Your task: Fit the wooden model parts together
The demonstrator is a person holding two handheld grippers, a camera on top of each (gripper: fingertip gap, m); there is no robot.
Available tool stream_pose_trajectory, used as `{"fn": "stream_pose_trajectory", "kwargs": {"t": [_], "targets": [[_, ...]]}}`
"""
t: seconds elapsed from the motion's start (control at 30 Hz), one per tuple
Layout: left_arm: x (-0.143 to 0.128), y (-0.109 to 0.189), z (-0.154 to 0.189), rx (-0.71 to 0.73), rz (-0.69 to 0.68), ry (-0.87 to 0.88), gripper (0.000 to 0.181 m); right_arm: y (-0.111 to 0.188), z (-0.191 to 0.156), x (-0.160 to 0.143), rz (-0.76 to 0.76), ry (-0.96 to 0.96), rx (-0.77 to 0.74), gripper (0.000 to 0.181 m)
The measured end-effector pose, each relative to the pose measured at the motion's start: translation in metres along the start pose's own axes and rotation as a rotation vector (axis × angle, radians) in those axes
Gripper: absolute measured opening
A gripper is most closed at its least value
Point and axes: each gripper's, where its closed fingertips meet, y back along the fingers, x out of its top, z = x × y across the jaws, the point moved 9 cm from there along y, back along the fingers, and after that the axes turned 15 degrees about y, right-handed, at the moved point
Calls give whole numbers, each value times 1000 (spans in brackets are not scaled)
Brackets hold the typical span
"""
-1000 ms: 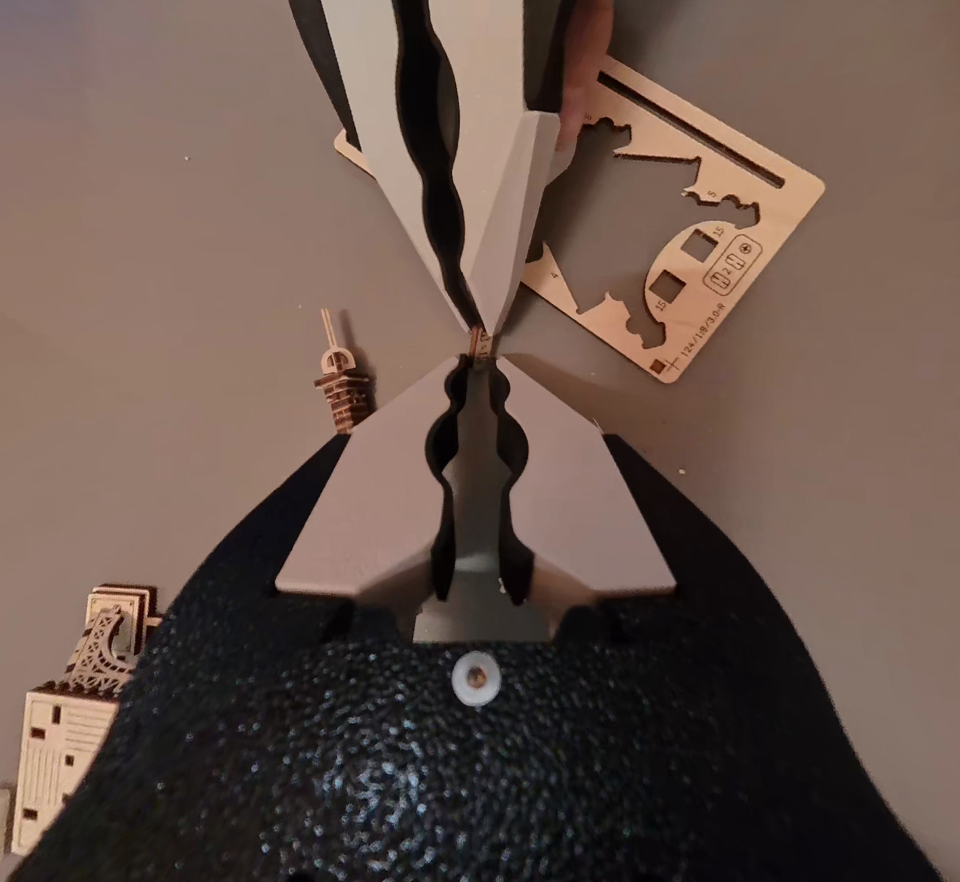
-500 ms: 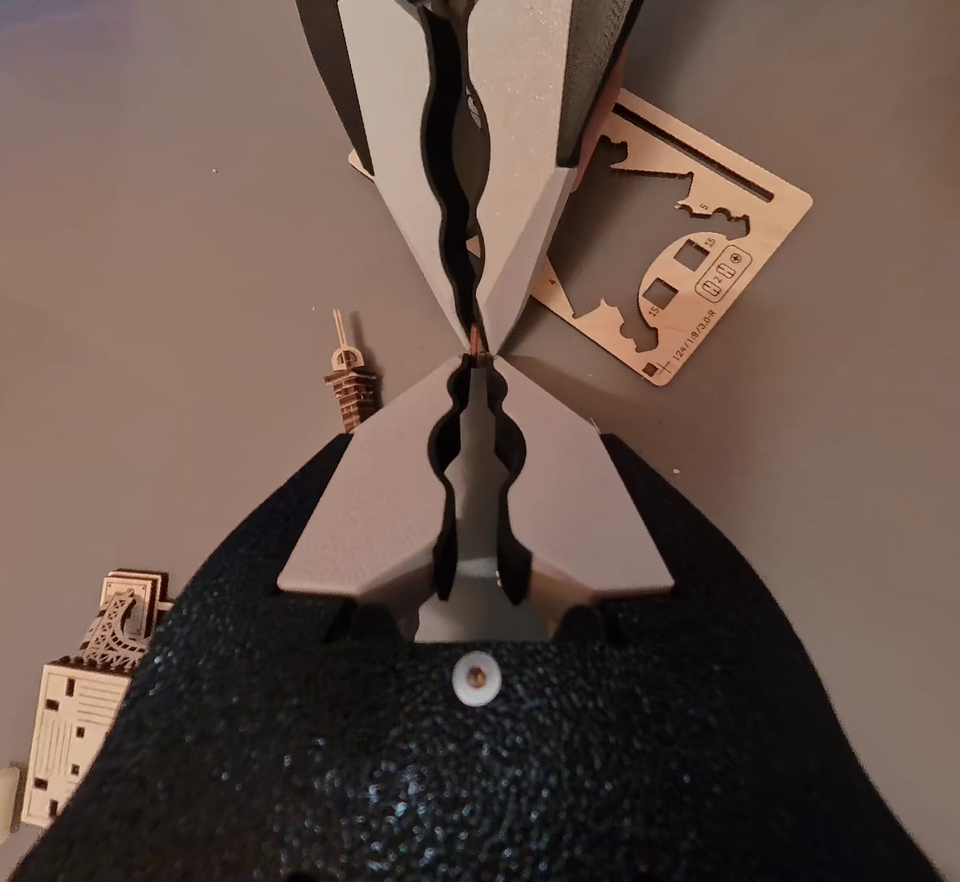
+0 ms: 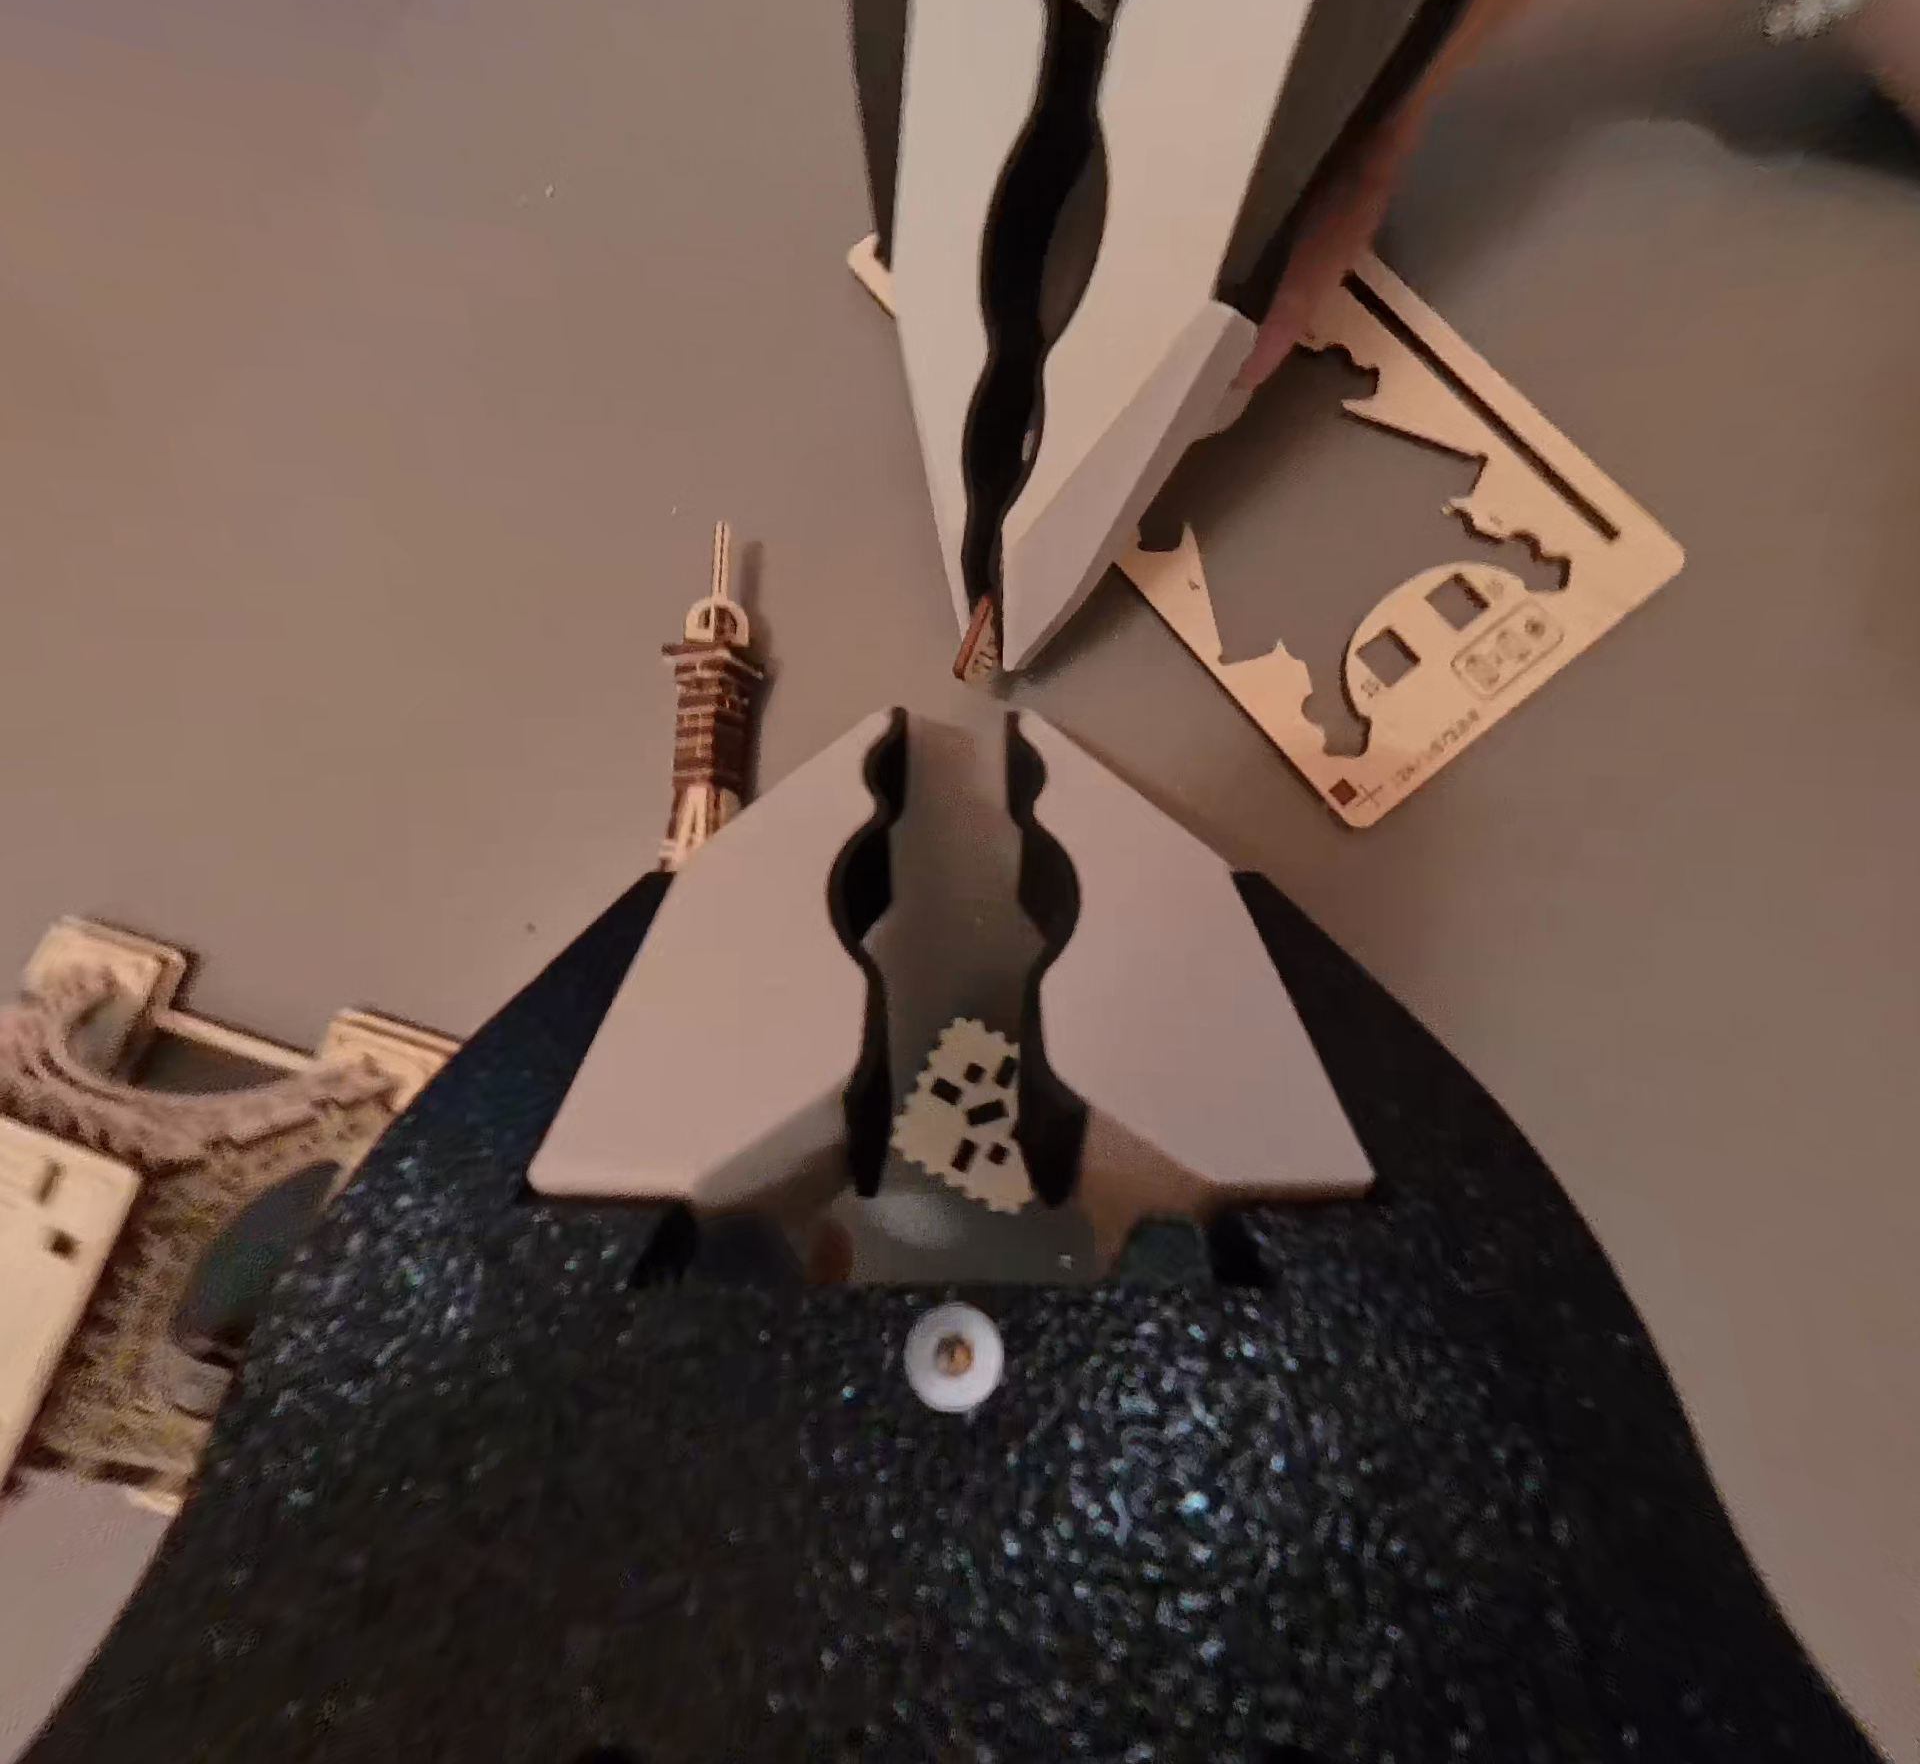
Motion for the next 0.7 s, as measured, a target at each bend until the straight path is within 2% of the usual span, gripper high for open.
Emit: {"fn": "stream_pose_trajectory", "kwargs": {"t": [0.13, 0.2, 0.27, 0.33, 0.43, 0.57, 0.63, 0.7], "targets": [[-4, 5, 7, 69, 142, 262, 51, 3, -2, -3, -5, -74, 19, 1], [-8, 5, 7, 140, 203, 296, 55, 2, -4, -3, -25, -30, 15, 1], [-10, 8, 3, 273, 251, 311, 61, 1, -4, -1, -28, 50, -30, 1], [-10, 15, 0, 345, 323, 350, 60, 0, -3, 3, -12, 88, -61, 1], [-9, 29, -1, 364, 463, 377, 61, 1, -6, 13, 80, 173, -100, 1], [-9, 48, 1, 392, 701, 315, 71, -1, -13, 30, 202, 290, -214, 1], [-11, 53, 3, 402, 770, 272, 55, -4, -20, 38, 262, 351, -256, 0], [-15, 58, 7, 409, 818, 247, 47, -6, -24, 43, 293, 393, -313, 0]]}}
